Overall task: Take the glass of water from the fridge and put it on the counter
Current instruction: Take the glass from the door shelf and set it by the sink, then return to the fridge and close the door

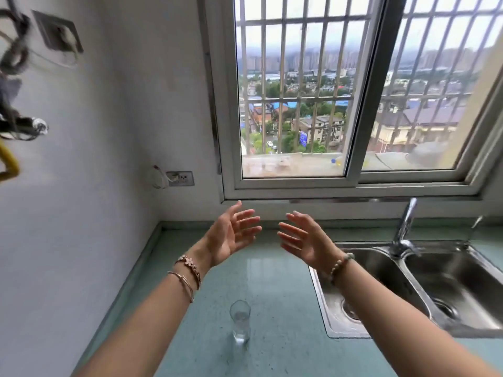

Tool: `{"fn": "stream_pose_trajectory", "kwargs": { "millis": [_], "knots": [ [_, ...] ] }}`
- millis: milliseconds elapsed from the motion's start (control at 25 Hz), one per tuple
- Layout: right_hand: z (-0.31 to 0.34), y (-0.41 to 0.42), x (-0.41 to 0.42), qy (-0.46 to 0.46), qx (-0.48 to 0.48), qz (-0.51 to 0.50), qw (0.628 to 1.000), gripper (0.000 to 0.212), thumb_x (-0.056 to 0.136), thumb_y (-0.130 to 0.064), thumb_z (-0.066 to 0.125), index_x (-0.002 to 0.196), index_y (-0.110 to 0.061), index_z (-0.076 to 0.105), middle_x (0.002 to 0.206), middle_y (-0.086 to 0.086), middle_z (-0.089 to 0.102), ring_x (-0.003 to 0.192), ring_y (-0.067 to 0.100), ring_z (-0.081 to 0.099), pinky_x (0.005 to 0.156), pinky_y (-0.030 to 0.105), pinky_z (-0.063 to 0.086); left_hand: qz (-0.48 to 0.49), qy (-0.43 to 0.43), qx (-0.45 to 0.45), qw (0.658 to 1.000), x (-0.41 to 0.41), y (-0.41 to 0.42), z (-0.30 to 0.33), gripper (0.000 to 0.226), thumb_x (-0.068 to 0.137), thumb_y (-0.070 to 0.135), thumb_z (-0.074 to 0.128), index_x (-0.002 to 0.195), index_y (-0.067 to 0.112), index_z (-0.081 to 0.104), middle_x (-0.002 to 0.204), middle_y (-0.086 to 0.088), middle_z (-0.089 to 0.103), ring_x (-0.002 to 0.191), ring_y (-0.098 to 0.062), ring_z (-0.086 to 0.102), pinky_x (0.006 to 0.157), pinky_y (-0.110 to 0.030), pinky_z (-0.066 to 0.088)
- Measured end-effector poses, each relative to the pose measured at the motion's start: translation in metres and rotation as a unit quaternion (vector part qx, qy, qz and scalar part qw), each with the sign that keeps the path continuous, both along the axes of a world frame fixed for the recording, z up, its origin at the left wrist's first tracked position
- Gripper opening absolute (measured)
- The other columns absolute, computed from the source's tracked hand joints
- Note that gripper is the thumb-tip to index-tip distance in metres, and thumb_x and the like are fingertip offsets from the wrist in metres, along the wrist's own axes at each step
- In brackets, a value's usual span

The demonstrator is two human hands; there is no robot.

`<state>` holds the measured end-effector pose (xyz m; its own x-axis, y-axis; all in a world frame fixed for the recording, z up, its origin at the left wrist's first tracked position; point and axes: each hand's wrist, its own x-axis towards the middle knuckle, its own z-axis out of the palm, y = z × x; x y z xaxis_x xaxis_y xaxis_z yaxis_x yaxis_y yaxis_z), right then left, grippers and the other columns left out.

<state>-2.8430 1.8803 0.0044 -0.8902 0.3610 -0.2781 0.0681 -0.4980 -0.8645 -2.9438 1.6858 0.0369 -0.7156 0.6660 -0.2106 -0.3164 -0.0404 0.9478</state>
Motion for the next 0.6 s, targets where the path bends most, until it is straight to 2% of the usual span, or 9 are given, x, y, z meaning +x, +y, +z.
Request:
{"fn": "stream_pose_trajectory", "kwargs": {
  "millis": [160,360,480,600],
  "knots": [
    [0.069,0.021,0.054,0.097,-0.004,-0.034,0.995,0.043,0.091,-0.047,0.057,0.124,-0.021,0.063,0.128,0.011,0.066,0.115,0.030,0.063,0.100,0.045,0.049,-0.081,0.024,0.076,0.994,0.043,0.036,0.058,0.051,0.096,0.049,0.043,0.127,0.011,0.058,0.130,-0.013,0.065,0.121,-0.032,0.060,0.107,-0.046,0.043],
    [0.109,0.039,0.150,0.143,0.018,-0.105,0.984,0.046,0.087,-0.047,0.061,0.123,-0.019,0.063,0.130,0.012,0.064,0.121,0.032,0.059,0.109,0.050,0.042,-0.182,0.021,0.116,0.976,0.106,0.085,0.097,0.050,0.094,0.047,0.046,0.130,0.015,0.057,0.133,-0.011,0.064,0.121,-0.031,0.060,0.108,-0.046,0.041],
    [0.134,0.051,0.247,0.160,0.037,-0.189,0.968,0.039,0.088,-0.045,0.061,0.117,-0.020,0.067,0.126,0.011,0.066,0.118,0.032,0.061,0.105,0.048,0.045,-0.267,0.027,0.139,0.953,0.172,0.128,0.128,0.048,0.093,0.045,0.047,0.129,0.016,0.058,0.132,-0.009,0.064,0.120,-0.029,0.061,0.105,-0.046,0.044],
    [0.159,0.053,0.366,0.166,0.076,-0.297,0.937,0.035,0.090,-0.043,0.060,0.115,-0.020,0.068,0.125,0.011,0.067,0.119,0.033,0.061,0.106,0.050,0.044,-0.367,0.014,0.156,0.917,0.269,0.172,0.151,0.045,0.093,0.044,0.047,0.128,0.017,0.059,0.129,-0.007,0.067,0.119,-0.029,0.063,0.101,-0.044,0.047]
  ]
}}
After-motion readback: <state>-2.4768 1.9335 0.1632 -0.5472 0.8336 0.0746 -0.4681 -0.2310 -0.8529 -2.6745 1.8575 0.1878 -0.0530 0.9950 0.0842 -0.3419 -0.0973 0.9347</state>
